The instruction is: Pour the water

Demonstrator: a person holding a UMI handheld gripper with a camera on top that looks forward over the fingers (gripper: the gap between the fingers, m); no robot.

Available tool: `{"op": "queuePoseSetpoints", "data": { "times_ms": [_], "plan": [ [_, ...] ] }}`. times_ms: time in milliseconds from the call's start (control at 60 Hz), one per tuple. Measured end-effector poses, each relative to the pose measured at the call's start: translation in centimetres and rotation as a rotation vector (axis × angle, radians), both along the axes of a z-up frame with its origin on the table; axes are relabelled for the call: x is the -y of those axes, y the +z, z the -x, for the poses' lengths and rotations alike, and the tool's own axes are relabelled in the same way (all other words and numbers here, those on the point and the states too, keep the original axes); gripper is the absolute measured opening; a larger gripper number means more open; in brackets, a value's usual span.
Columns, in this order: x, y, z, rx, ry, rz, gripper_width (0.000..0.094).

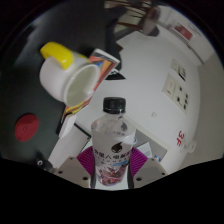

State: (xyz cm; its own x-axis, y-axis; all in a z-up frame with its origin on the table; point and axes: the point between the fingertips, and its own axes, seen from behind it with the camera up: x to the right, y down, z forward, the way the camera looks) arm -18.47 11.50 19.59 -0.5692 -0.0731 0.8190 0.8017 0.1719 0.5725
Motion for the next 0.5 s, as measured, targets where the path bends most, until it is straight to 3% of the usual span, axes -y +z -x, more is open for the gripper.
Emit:
{"op": "queuePoseSetpoints", "data": {
  "times_ms": [150, 317, 500],
  "plan": [
    [1.9, 5.9, -1.0, -0.425, -0.020, 0.038, 0.0409],
    [3.4, 11.3, -3.9, -1.211, -0.075, 0.187, 0.0411],
    [3.9, 6.8, -6.0, -1.832, -0.177, 0.436, 0.0409]
  ]
}}
